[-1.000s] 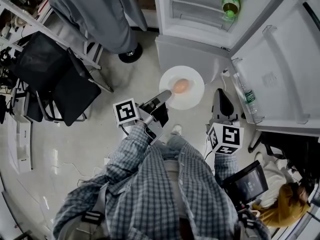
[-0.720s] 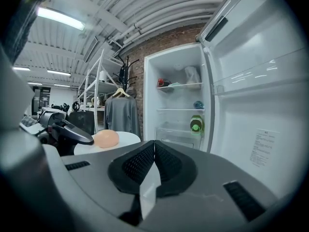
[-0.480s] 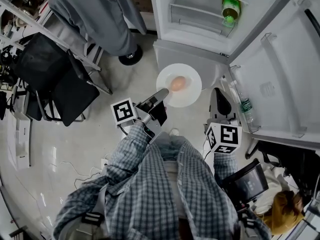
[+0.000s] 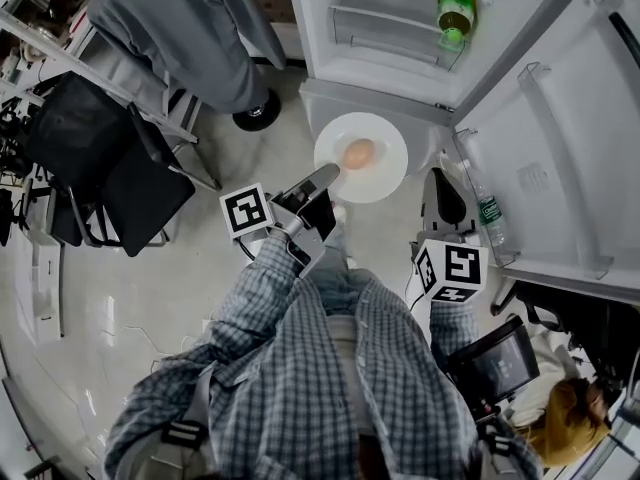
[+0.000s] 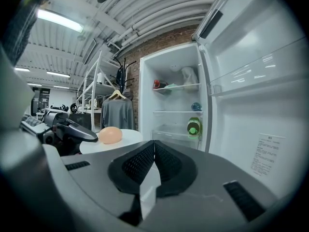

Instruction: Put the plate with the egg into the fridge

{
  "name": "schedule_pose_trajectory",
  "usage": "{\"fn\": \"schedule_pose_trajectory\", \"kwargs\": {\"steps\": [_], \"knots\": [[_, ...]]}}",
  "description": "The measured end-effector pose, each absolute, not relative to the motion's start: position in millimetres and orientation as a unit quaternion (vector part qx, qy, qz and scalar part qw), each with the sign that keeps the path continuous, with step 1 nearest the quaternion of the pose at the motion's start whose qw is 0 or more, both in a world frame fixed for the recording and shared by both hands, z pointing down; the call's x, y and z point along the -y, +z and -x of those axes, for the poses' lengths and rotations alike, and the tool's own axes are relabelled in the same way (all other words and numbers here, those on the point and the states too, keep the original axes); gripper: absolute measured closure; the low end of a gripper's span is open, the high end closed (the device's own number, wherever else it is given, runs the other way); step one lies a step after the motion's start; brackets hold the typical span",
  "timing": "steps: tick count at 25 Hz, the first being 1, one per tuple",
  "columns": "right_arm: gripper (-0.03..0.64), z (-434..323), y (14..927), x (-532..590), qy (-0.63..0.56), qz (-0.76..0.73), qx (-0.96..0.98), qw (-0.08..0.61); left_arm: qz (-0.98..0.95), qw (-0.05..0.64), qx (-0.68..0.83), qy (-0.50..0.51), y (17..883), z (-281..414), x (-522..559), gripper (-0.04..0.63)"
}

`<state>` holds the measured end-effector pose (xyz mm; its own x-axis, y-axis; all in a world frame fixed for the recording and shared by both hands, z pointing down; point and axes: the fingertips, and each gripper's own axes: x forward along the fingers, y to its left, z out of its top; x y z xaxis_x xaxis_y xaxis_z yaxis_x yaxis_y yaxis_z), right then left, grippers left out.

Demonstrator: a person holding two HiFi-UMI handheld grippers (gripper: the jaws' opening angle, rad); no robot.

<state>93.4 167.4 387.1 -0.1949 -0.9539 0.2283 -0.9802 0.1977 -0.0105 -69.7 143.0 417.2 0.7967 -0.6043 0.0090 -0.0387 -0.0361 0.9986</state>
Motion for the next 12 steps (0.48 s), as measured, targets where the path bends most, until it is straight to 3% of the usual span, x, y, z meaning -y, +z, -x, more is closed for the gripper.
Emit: {"fn": "schedule_pose_trajectory", "kwargs": {"steps": [12], "knots": [[0.611,-93,380,-124,0.055,-0.634,0.766,0.089,-0.68,0.661,0.233,-0.217,425,65,-93,0.558]]}}
